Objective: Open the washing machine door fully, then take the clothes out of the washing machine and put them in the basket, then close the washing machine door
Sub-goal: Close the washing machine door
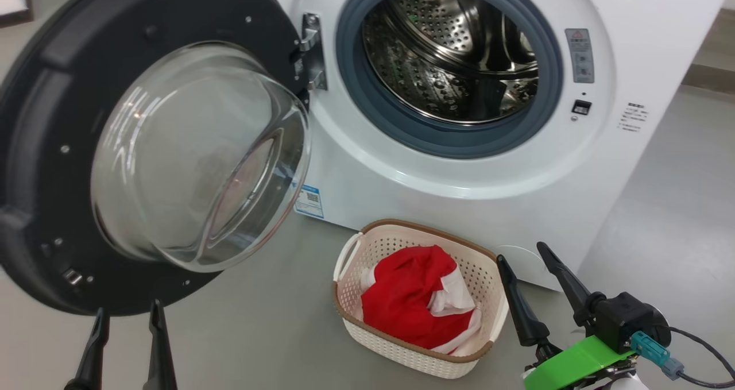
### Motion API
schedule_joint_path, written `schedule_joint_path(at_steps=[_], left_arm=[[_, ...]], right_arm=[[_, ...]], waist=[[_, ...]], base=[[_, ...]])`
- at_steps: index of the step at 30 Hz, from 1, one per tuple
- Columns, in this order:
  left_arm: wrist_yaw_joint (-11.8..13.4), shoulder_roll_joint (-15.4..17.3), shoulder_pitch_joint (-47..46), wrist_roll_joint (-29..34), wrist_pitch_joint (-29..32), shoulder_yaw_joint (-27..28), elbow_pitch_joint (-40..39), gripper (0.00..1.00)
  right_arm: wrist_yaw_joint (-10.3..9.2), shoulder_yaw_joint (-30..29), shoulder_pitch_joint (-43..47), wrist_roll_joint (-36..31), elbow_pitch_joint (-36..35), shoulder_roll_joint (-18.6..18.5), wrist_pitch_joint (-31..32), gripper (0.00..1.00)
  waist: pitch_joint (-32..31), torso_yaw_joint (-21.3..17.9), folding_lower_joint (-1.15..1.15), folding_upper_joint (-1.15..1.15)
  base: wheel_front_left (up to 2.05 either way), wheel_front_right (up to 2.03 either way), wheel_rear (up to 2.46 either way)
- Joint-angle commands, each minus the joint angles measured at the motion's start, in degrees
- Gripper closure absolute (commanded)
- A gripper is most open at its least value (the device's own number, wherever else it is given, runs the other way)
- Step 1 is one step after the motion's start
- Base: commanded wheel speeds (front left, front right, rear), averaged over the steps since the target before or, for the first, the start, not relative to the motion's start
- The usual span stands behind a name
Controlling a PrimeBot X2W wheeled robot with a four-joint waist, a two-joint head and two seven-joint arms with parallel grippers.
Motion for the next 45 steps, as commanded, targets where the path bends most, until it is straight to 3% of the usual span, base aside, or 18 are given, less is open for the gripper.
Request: schedule_joint_path(at_steps=[1, 13, 24, 25, 26, 27, 34, 41, 44, 45], left_arm=[[0.43, 0.93, -0.93, 0.79, 0.02, 1.74, -1.64, 0.00], [0.47, 1.92, -0.89, 0.42, -0.05, 1.78, -0.17, 0.00], [0.92, 2.64, -0.66, 0.72, -0.41, 1.59, 0.08, 0.00], [0.96, 2.84, -0.62, 1.01, -0.50, 1.49, 0.00, 0.02], [0.98, 3.03, -0.58, 1.30, -0.61, 1.35, -0.11, 0.55], [1.04, 3.20, -0.60, 1.63, -0.78, 1.23, -0.28, 1.00], [2.03, 5.11, -3.02, 3.22, -1.70, 2.23, -2.94, 1.00], [2.20, 9.75, -9.87, 3.52, -1.75, 5.47, -4.35, 1.00], [1.54, 11.87, -16.30, 0.49, -2.03, 8.49, -2.83, 1.00], [1.08, 11.17, -18.34, -2.30, -2.16, 9.58, -2.23, 1.00]], right_arm=[[0.36, 1.41, -2.19, 0.41, -1.54, -0.03, -0.36, 0.00], [0.36, 2.02, -1.50, 1.04, -1.24, -0.03, -0.36, 0.00], [0.36, 2.71, -1.26, 1.49, -1.16, -0.03, -0.36, 0.00], [0.36, 2.75, -1.18, 1.53, -1.15, -0.03, -0.36, 0.00], [0.36, 2.78, -1.12, 1.56, -1.14, -0.03, -0.36, 0.00], [0.36, 2.80, -1.09, 1.56, -1.12, -0.03, -0.36, 0.00], [0.36, 2.64, -1.11, 1.28, -1.05, -0.03, -0.36, 0.00], [0.36, 2.78, -1.46, 0.61, -0.74, -0.03, -0.36, 0.00], [0.36, 3.13, -2.19, 0.09, -0.49, -0.03, -0.36, 0.00], [0.36, 3.14, -2.33, -0.01, -0.42, -0.03, -0.36, 0.00]], waist=[[-0.46, 0.93, 0.00, 0.00], [-1.86, 3.52, 0.00, 0.00], [-2.00, 3.53, 0.00, 0.00], [-2.00, 3.46, 0.00, 0.00], [-1.99, 3.37, 0.00, 0.00], [-1.95, 3.28, 0.00, 0.00], [-1.52, 2.88, 0.00, 0.00], [-0.77, 2.63, 0.00, 0.00], [-0.07, 2.14, 0.00, 0.00], [0.04, 2.08, 0.00, 0.00]], base=[[0.00, 0.00, 0.00], [0.00, 0.00, 0.00], [0.00, 0.00, 0.00], [0.00, 0.00, 0.00], [0.00, 0.00, 0.00], [0.00, 0.00, 0.00], [0.00, 0.00, 0.00], [0.00, 0.00, 0.00], [0.00, 0.00, 0.00], [0.00, 0.00, 0.00]])
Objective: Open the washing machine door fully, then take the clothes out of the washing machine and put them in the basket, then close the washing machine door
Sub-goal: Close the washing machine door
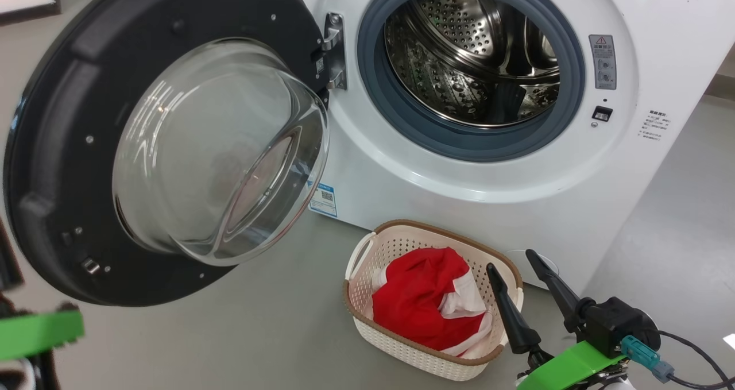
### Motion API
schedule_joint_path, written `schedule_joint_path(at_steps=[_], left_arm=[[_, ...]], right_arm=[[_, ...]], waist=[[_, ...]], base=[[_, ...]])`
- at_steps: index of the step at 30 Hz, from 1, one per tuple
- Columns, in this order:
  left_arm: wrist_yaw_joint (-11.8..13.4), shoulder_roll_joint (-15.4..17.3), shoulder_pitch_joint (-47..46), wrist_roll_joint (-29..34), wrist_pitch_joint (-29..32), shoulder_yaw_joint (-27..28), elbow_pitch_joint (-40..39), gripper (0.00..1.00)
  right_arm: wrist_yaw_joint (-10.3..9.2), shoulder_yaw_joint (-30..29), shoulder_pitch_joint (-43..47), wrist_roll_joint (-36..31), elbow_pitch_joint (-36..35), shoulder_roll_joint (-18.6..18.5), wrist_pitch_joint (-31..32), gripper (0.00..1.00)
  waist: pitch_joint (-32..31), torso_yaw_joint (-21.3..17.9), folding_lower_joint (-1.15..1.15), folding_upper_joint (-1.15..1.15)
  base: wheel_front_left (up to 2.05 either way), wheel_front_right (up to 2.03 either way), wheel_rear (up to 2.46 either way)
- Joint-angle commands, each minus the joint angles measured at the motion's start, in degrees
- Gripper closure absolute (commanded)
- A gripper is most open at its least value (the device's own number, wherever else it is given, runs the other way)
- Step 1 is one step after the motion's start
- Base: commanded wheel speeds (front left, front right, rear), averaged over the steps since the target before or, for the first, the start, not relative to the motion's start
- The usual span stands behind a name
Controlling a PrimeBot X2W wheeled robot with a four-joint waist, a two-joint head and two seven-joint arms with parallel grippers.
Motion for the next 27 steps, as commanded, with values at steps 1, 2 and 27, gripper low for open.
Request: schedule_joint_path(at_steps=[1, 2, 27], left_arm=[[-0.65, 1.57, -4.24, -1.90, -0.50, 2.86, -0.20, 1.00], [-1.24, 1.41, -6.16, -4.03, -0.57, 3.72, 1.00, 1.00], [-1.73, 7.45, -42.15, -39.43, 22.61, 18.99, 49.05, 1.00]], right_arm=[[0.36, 1.27, -2.59, -0.93, -1.16, -0.03, -0.36, 0.00], [0.36, 1.28, -2.62, -1.06, -1.05, -0.03, -0.36, 0.00], [0.36, 2.36, -3.96, -2.22, -0.19, -0.03, -0.36, 0.00]], waist=[[0.22, -0.13, 0.00, 0.00], [0.31, -0.19, 0.00, 0.00], [1.81, -2.86, 0.00, 0.00]], base=[[0.00, 0.00, 0.00], [0.00, 0.00, 0.00], [0.00, 0.00, 0.00]])
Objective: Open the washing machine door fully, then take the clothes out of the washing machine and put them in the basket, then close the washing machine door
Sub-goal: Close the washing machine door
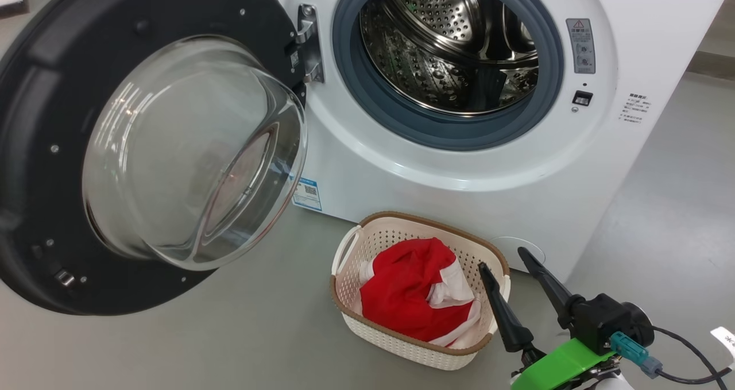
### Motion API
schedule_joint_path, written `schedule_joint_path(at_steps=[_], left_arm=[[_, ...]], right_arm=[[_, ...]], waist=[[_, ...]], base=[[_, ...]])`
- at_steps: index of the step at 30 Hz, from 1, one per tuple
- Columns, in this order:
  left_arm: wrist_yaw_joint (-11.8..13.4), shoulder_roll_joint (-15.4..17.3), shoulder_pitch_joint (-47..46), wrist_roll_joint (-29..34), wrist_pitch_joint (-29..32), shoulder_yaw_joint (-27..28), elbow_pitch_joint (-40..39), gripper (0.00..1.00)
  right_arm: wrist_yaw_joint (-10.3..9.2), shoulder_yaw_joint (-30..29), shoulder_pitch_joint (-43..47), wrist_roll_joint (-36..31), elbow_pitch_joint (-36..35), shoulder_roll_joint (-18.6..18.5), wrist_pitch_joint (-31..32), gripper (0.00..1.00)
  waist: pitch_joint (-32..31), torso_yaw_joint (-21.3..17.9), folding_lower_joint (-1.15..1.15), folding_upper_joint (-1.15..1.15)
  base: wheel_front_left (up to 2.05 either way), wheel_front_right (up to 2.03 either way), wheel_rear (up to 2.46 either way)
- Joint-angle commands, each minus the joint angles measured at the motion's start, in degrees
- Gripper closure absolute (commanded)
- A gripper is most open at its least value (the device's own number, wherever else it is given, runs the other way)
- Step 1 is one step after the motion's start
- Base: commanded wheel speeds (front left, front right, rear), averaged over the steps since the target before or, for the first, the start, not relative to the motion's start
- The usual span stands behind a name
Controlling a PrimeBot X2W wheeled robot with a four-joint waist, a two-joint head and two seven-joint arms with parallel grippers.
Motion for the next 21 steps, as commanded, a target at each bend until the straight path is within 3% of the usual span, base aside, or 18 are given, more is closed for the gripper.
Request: schedule_joint_path(at_steps=[1, 9, 21], left_arm=[[0.41, 3.68, -2.20, -0.55, 2.56, 0.27, 0.11, 1.00], [-0.35, 4.69, -3.59, -0.51, 11.72, -3.39, 4.88, 1.00], [-0.93, 3.43, -2.59, -1.36, 17.93, -5.26, 6.43, 1.00]], right_arm=[[0.36, 1.30, -2.73, -0.65, -1.39, 0.04, -0.36, 0.00], [0.36, 1.37, -2.78, -1.41, -1.57, -0.03, -0.36, 0.00], [0.36, 1.33, -2.22, -1.10, -1.62, -0.02, -0.36, 0.00]], waist=[[0.30, -0.23, 0.00, 0.00], [1.00, -0.63, 0.00, 0.00], [0.43, -0.75, 0.00, 0.00]], base=[[0.00, 0.00, 0.00], [0.00, 0.00, 0.00], [0.00, 0.00, 0.00]])
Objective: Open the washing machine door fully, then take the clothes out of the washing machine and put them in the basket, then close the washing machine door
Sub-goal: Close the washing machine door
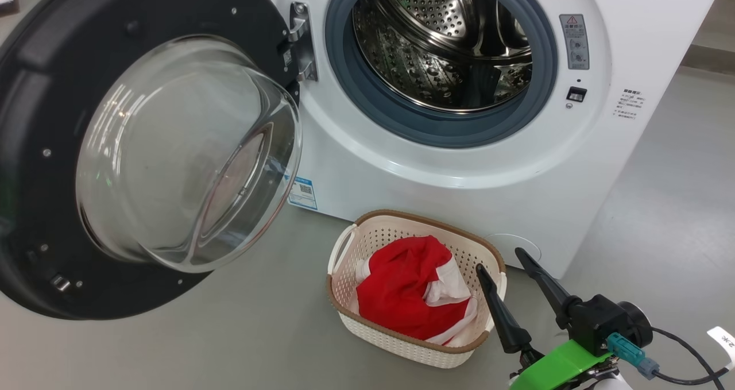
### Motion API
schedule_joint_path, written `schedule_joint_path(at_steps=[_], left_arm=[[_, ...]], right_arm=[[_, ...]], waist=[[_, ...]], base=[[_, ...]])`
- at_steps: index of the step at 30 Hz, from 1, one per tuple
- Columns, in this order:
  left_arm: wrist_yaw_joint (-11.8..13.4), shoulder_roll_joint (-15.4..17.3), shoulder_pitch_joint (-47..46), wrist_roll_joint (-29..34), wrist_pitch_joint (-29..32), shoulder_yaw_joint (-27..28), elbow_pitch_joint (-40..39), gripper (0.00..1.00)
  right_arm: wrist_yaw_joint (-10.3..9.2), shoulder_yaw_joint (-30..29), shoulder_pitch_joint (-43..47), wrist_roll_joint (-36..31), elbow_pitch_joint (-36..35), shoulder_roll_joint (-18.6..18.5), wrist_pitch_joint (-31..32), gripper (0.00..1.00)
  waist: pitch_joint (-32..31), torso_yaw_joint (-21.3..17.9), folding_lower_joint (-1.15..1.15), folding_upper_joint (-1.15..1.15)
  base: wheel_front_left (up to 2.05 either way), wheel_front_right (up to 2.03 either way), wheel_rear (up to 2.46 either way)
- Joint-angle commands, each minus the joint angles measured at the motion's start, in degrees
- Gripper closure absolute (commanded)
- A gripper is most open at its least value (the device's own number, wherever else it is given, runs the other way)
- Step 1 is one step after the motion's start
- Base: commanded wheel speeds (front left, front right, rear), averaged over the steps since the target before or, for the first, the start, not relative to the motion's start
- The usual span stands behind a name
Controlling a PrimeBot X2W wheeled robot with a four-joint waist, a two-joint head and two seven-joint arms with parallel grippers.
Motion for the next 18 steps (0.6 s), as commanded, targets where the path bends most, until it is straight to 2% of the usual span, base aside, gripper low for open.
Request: schedule_joint_path(at_steps=[1, 11, 18], left_arm=[[-0.67, 2.10, -0.40, -0.64, 0.77, 0.24, -1.44, 1.00], [-1.53, 0.02, 2.09, -3.82, 7.46, 0.55, -4.07, 1.00], [-0.93, -2.11, 3.89, -7.64, 10.96, 2.74, -7.22, 1.00]], right_arm=[[0.36, 0.93, -2.13, -0.13, -1.48, 0.03, -0.36, 0.00], [0.36, 1.12, -1.53, 0.39, -1.40, 0.05, -0.36, 0.00], [0.36, 1.12, -1.15, 0.84, -1.34, 0.07, -0.36, 0.00]], waist=[[-0.09, 0.01, 0.00, 0.00], [-0.75, 0.42, 0.00, 0.00], [-1.22, 0.67, 0.00, 0.00]], base=[[0.00, 0.00, 0.00], [0.00, 0.00, 0.00], [0.00, 0.00, 0.00]])
